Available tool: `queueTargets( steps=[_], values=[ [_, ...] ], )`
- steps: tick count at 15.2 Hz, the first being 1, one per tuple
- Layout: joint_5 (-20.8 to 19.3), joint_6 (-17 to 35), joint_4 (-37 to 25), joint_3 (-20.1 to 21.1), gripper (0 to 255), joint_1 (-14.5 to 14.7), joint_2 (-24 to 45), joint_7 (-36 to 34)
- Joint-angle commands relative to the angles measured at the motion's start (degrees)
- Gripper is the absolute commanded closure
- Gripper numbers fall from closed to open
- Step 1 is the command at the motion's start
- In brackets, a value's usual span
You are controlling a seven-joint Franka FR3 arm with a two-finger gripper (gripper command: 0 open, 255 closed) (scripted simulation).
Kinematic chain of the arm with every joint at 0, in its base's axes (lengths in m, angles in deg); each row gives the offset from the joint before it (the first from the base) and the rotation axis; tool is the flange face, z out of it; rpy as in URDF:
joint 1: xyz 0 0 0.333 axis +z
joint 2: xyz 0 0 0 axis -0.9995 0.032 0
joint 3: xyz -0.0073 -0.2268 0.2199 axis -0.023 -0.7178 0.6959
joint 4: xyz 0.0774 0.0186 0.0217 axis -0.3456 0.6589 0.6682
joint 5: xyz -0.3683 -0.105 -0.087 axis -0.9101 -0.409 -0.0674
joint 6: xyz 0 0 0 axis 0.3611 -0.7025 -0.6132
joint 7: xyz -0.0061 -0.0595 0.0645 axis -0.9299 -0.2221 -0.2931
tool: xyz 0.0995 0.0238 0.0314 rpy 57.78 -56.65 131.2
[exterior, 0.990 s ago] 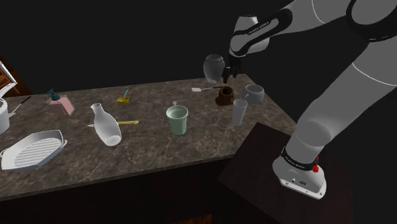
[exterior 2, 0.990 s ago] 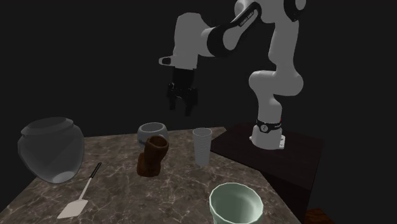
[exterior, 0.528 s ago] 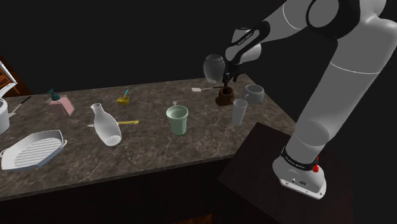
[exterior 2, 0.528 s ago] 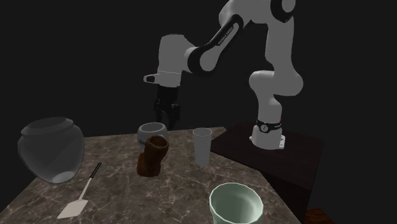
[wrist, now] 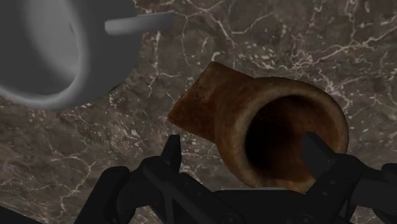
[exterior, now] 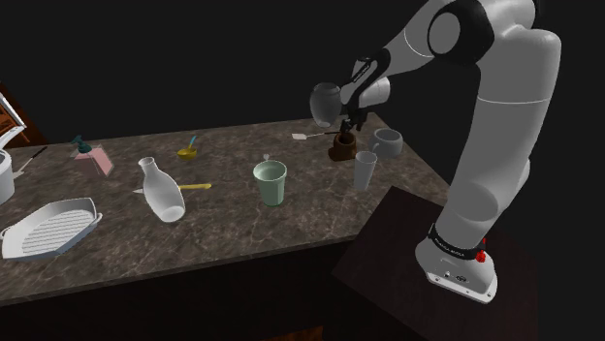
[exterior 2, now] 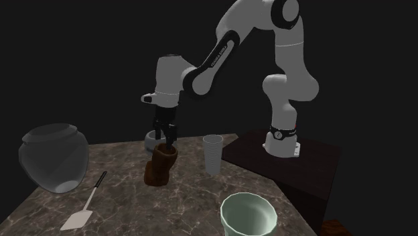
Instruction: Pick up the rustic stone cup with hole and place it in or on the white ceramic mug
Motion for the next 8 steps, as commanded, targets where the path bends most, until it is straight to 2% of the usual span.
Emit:
queueTargets(
  steps=[1, 4, 8],
  values=[
    [0.86, 1.24, -0.2, 0.27, 0, -0.43, 1.49, 0.77],
    [2.32, 3.38, -0.51, 0.97, 0, -1.06, 4.06, 1.79],
    [2.31, 3.38, -0.51, 0.99, 0, -1.09, 4.06, 1.79]
  ],
)
